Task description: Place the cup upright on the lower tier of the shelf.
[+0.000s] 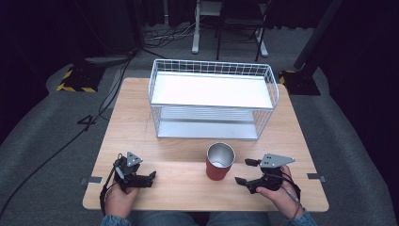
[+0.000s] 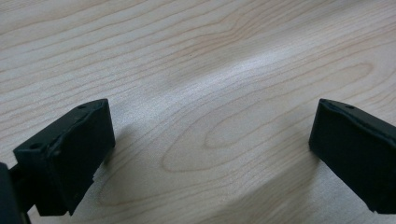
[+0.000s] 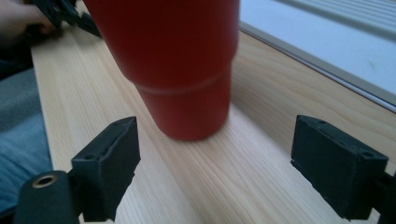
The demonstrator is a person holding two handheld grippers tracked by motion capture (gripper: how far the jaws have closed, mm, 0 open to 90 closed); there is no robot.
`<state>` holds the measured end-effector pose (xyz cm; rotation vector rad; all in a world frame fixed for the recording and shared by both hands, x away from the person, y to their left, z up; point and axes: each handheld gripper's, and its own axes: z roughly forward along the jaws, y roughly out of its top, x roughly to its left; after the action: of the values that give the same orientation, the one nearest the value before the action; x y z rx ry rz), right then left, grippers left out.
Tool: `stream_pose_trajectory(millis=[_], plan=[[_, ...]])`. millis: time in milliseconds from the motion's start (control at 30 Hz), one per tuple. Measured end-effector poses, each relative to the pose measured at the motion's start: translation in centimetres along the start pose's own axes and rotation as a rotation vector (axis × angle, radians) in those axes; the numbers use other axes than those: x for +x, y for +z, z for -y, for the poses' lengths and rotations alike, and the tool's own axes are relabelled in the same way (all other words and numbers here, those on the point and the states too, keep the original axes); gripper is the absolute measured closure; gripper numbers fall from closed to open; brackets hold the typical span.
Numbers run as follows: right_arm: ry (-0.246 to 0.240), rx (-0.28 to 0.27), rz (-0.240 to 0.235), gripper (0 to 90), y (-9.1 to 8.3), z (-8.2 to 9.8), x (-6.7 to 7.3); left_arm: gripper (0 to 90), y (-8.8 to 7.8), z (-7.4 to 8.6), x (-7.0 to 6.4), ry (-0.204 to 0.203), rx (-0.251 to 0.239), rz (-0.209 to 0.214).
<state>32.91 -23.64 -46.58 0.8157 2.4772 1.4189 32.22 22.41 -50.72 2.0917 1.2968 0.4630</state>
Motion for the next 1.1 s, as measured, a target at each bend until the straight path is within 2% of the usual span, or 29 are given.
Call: stream_pose_trajectory(millis=[33,133,367,500,567,733,967,1100], plan=[[0.005,-0.014,-0.023,15.8,0.5,-0.4,0.3,0.5,0.0,0.0,0.0,0.0,0.0,0.0],[-0.001,-0.012,-0.036,15.8,1.1,-0.6,0.5,0.5,0.0,0.0,0.0,0.0,0.0,0.0],[-0.008,0.007,-0.053,15.8,3.8,-0.8,1.1,0.5,0.0,0.0,0.0,0.0,0.0,0.0],[0.005,0.009,-0.036,15.8,5.4,-0.9,1.3,0.5,0.0,0.0,0.0,0.001,0.0,0.0],[-0.003,0.015,-0.041,15.8,5.9,-1.0,1.4,0.5,0.0,0.0,0.0,0.003,0.001,0.001],[-0.008,0.016,-0.013,15.3,6.7,-1.1,1.7,0.5,0.0,0.0,0.0,0.003,0.001,0.001],[-0.016,0.01,-0.007,14.4,7.5,-1.1,1.7,0.5,0.0,0.0,0.0,0.0,0.0,0.0],[-0.004,-0.001,0.001,13.8,7.8,-1.0,1.8,0.5,0.0,0.0,0.0,0.0,0.0,0.0]])
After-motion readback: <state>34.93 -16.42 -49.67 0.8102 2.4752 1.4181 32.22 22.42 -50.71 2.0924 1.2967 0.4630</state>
